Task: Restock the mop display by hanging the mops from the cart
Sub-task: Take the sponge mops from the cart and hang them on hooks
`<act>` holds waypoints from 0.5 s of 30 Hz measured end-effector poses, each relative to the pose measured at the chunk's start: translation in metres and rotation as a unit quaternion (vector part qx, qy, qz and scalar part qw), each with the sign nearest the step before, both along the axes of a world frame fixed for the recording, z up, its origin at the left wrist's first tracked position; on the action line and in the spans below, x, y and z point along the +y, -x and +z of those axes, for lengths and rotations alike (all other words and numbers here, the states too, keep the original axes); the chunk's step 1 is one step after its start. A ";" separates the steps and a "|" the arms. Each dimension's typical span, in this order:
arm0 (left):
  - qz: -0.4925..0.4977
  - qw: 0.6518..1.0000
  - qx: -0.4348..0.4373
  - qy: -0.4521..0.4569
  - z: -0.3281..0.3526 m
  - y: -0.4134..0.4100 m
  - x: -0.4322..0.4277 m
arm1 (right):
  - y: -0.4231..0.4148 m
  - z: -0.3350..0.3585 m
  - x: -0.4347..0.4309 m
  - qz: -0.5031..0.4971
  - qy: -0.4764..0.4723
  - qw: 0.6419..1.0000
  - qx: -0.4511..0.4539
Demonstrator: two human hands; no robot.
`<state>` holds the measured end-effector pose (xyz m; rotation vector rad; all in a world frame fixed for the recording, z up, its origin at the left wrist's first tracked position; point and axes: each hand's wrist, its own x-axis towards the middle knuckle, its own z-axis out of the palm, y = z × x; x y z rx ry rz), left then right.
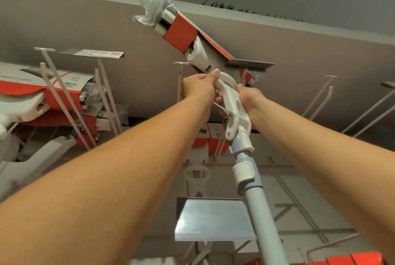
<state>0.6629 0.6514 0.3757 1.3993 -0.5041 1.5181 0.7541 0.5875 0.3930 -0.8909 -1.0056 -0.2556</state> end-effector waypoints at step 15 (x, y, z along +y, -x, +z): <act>0.004 0.999 0.034 0.010 0.000 -0.019 0.043 | 0.003 -0.003 0.027 -0.132 -0.018 0.991 0.002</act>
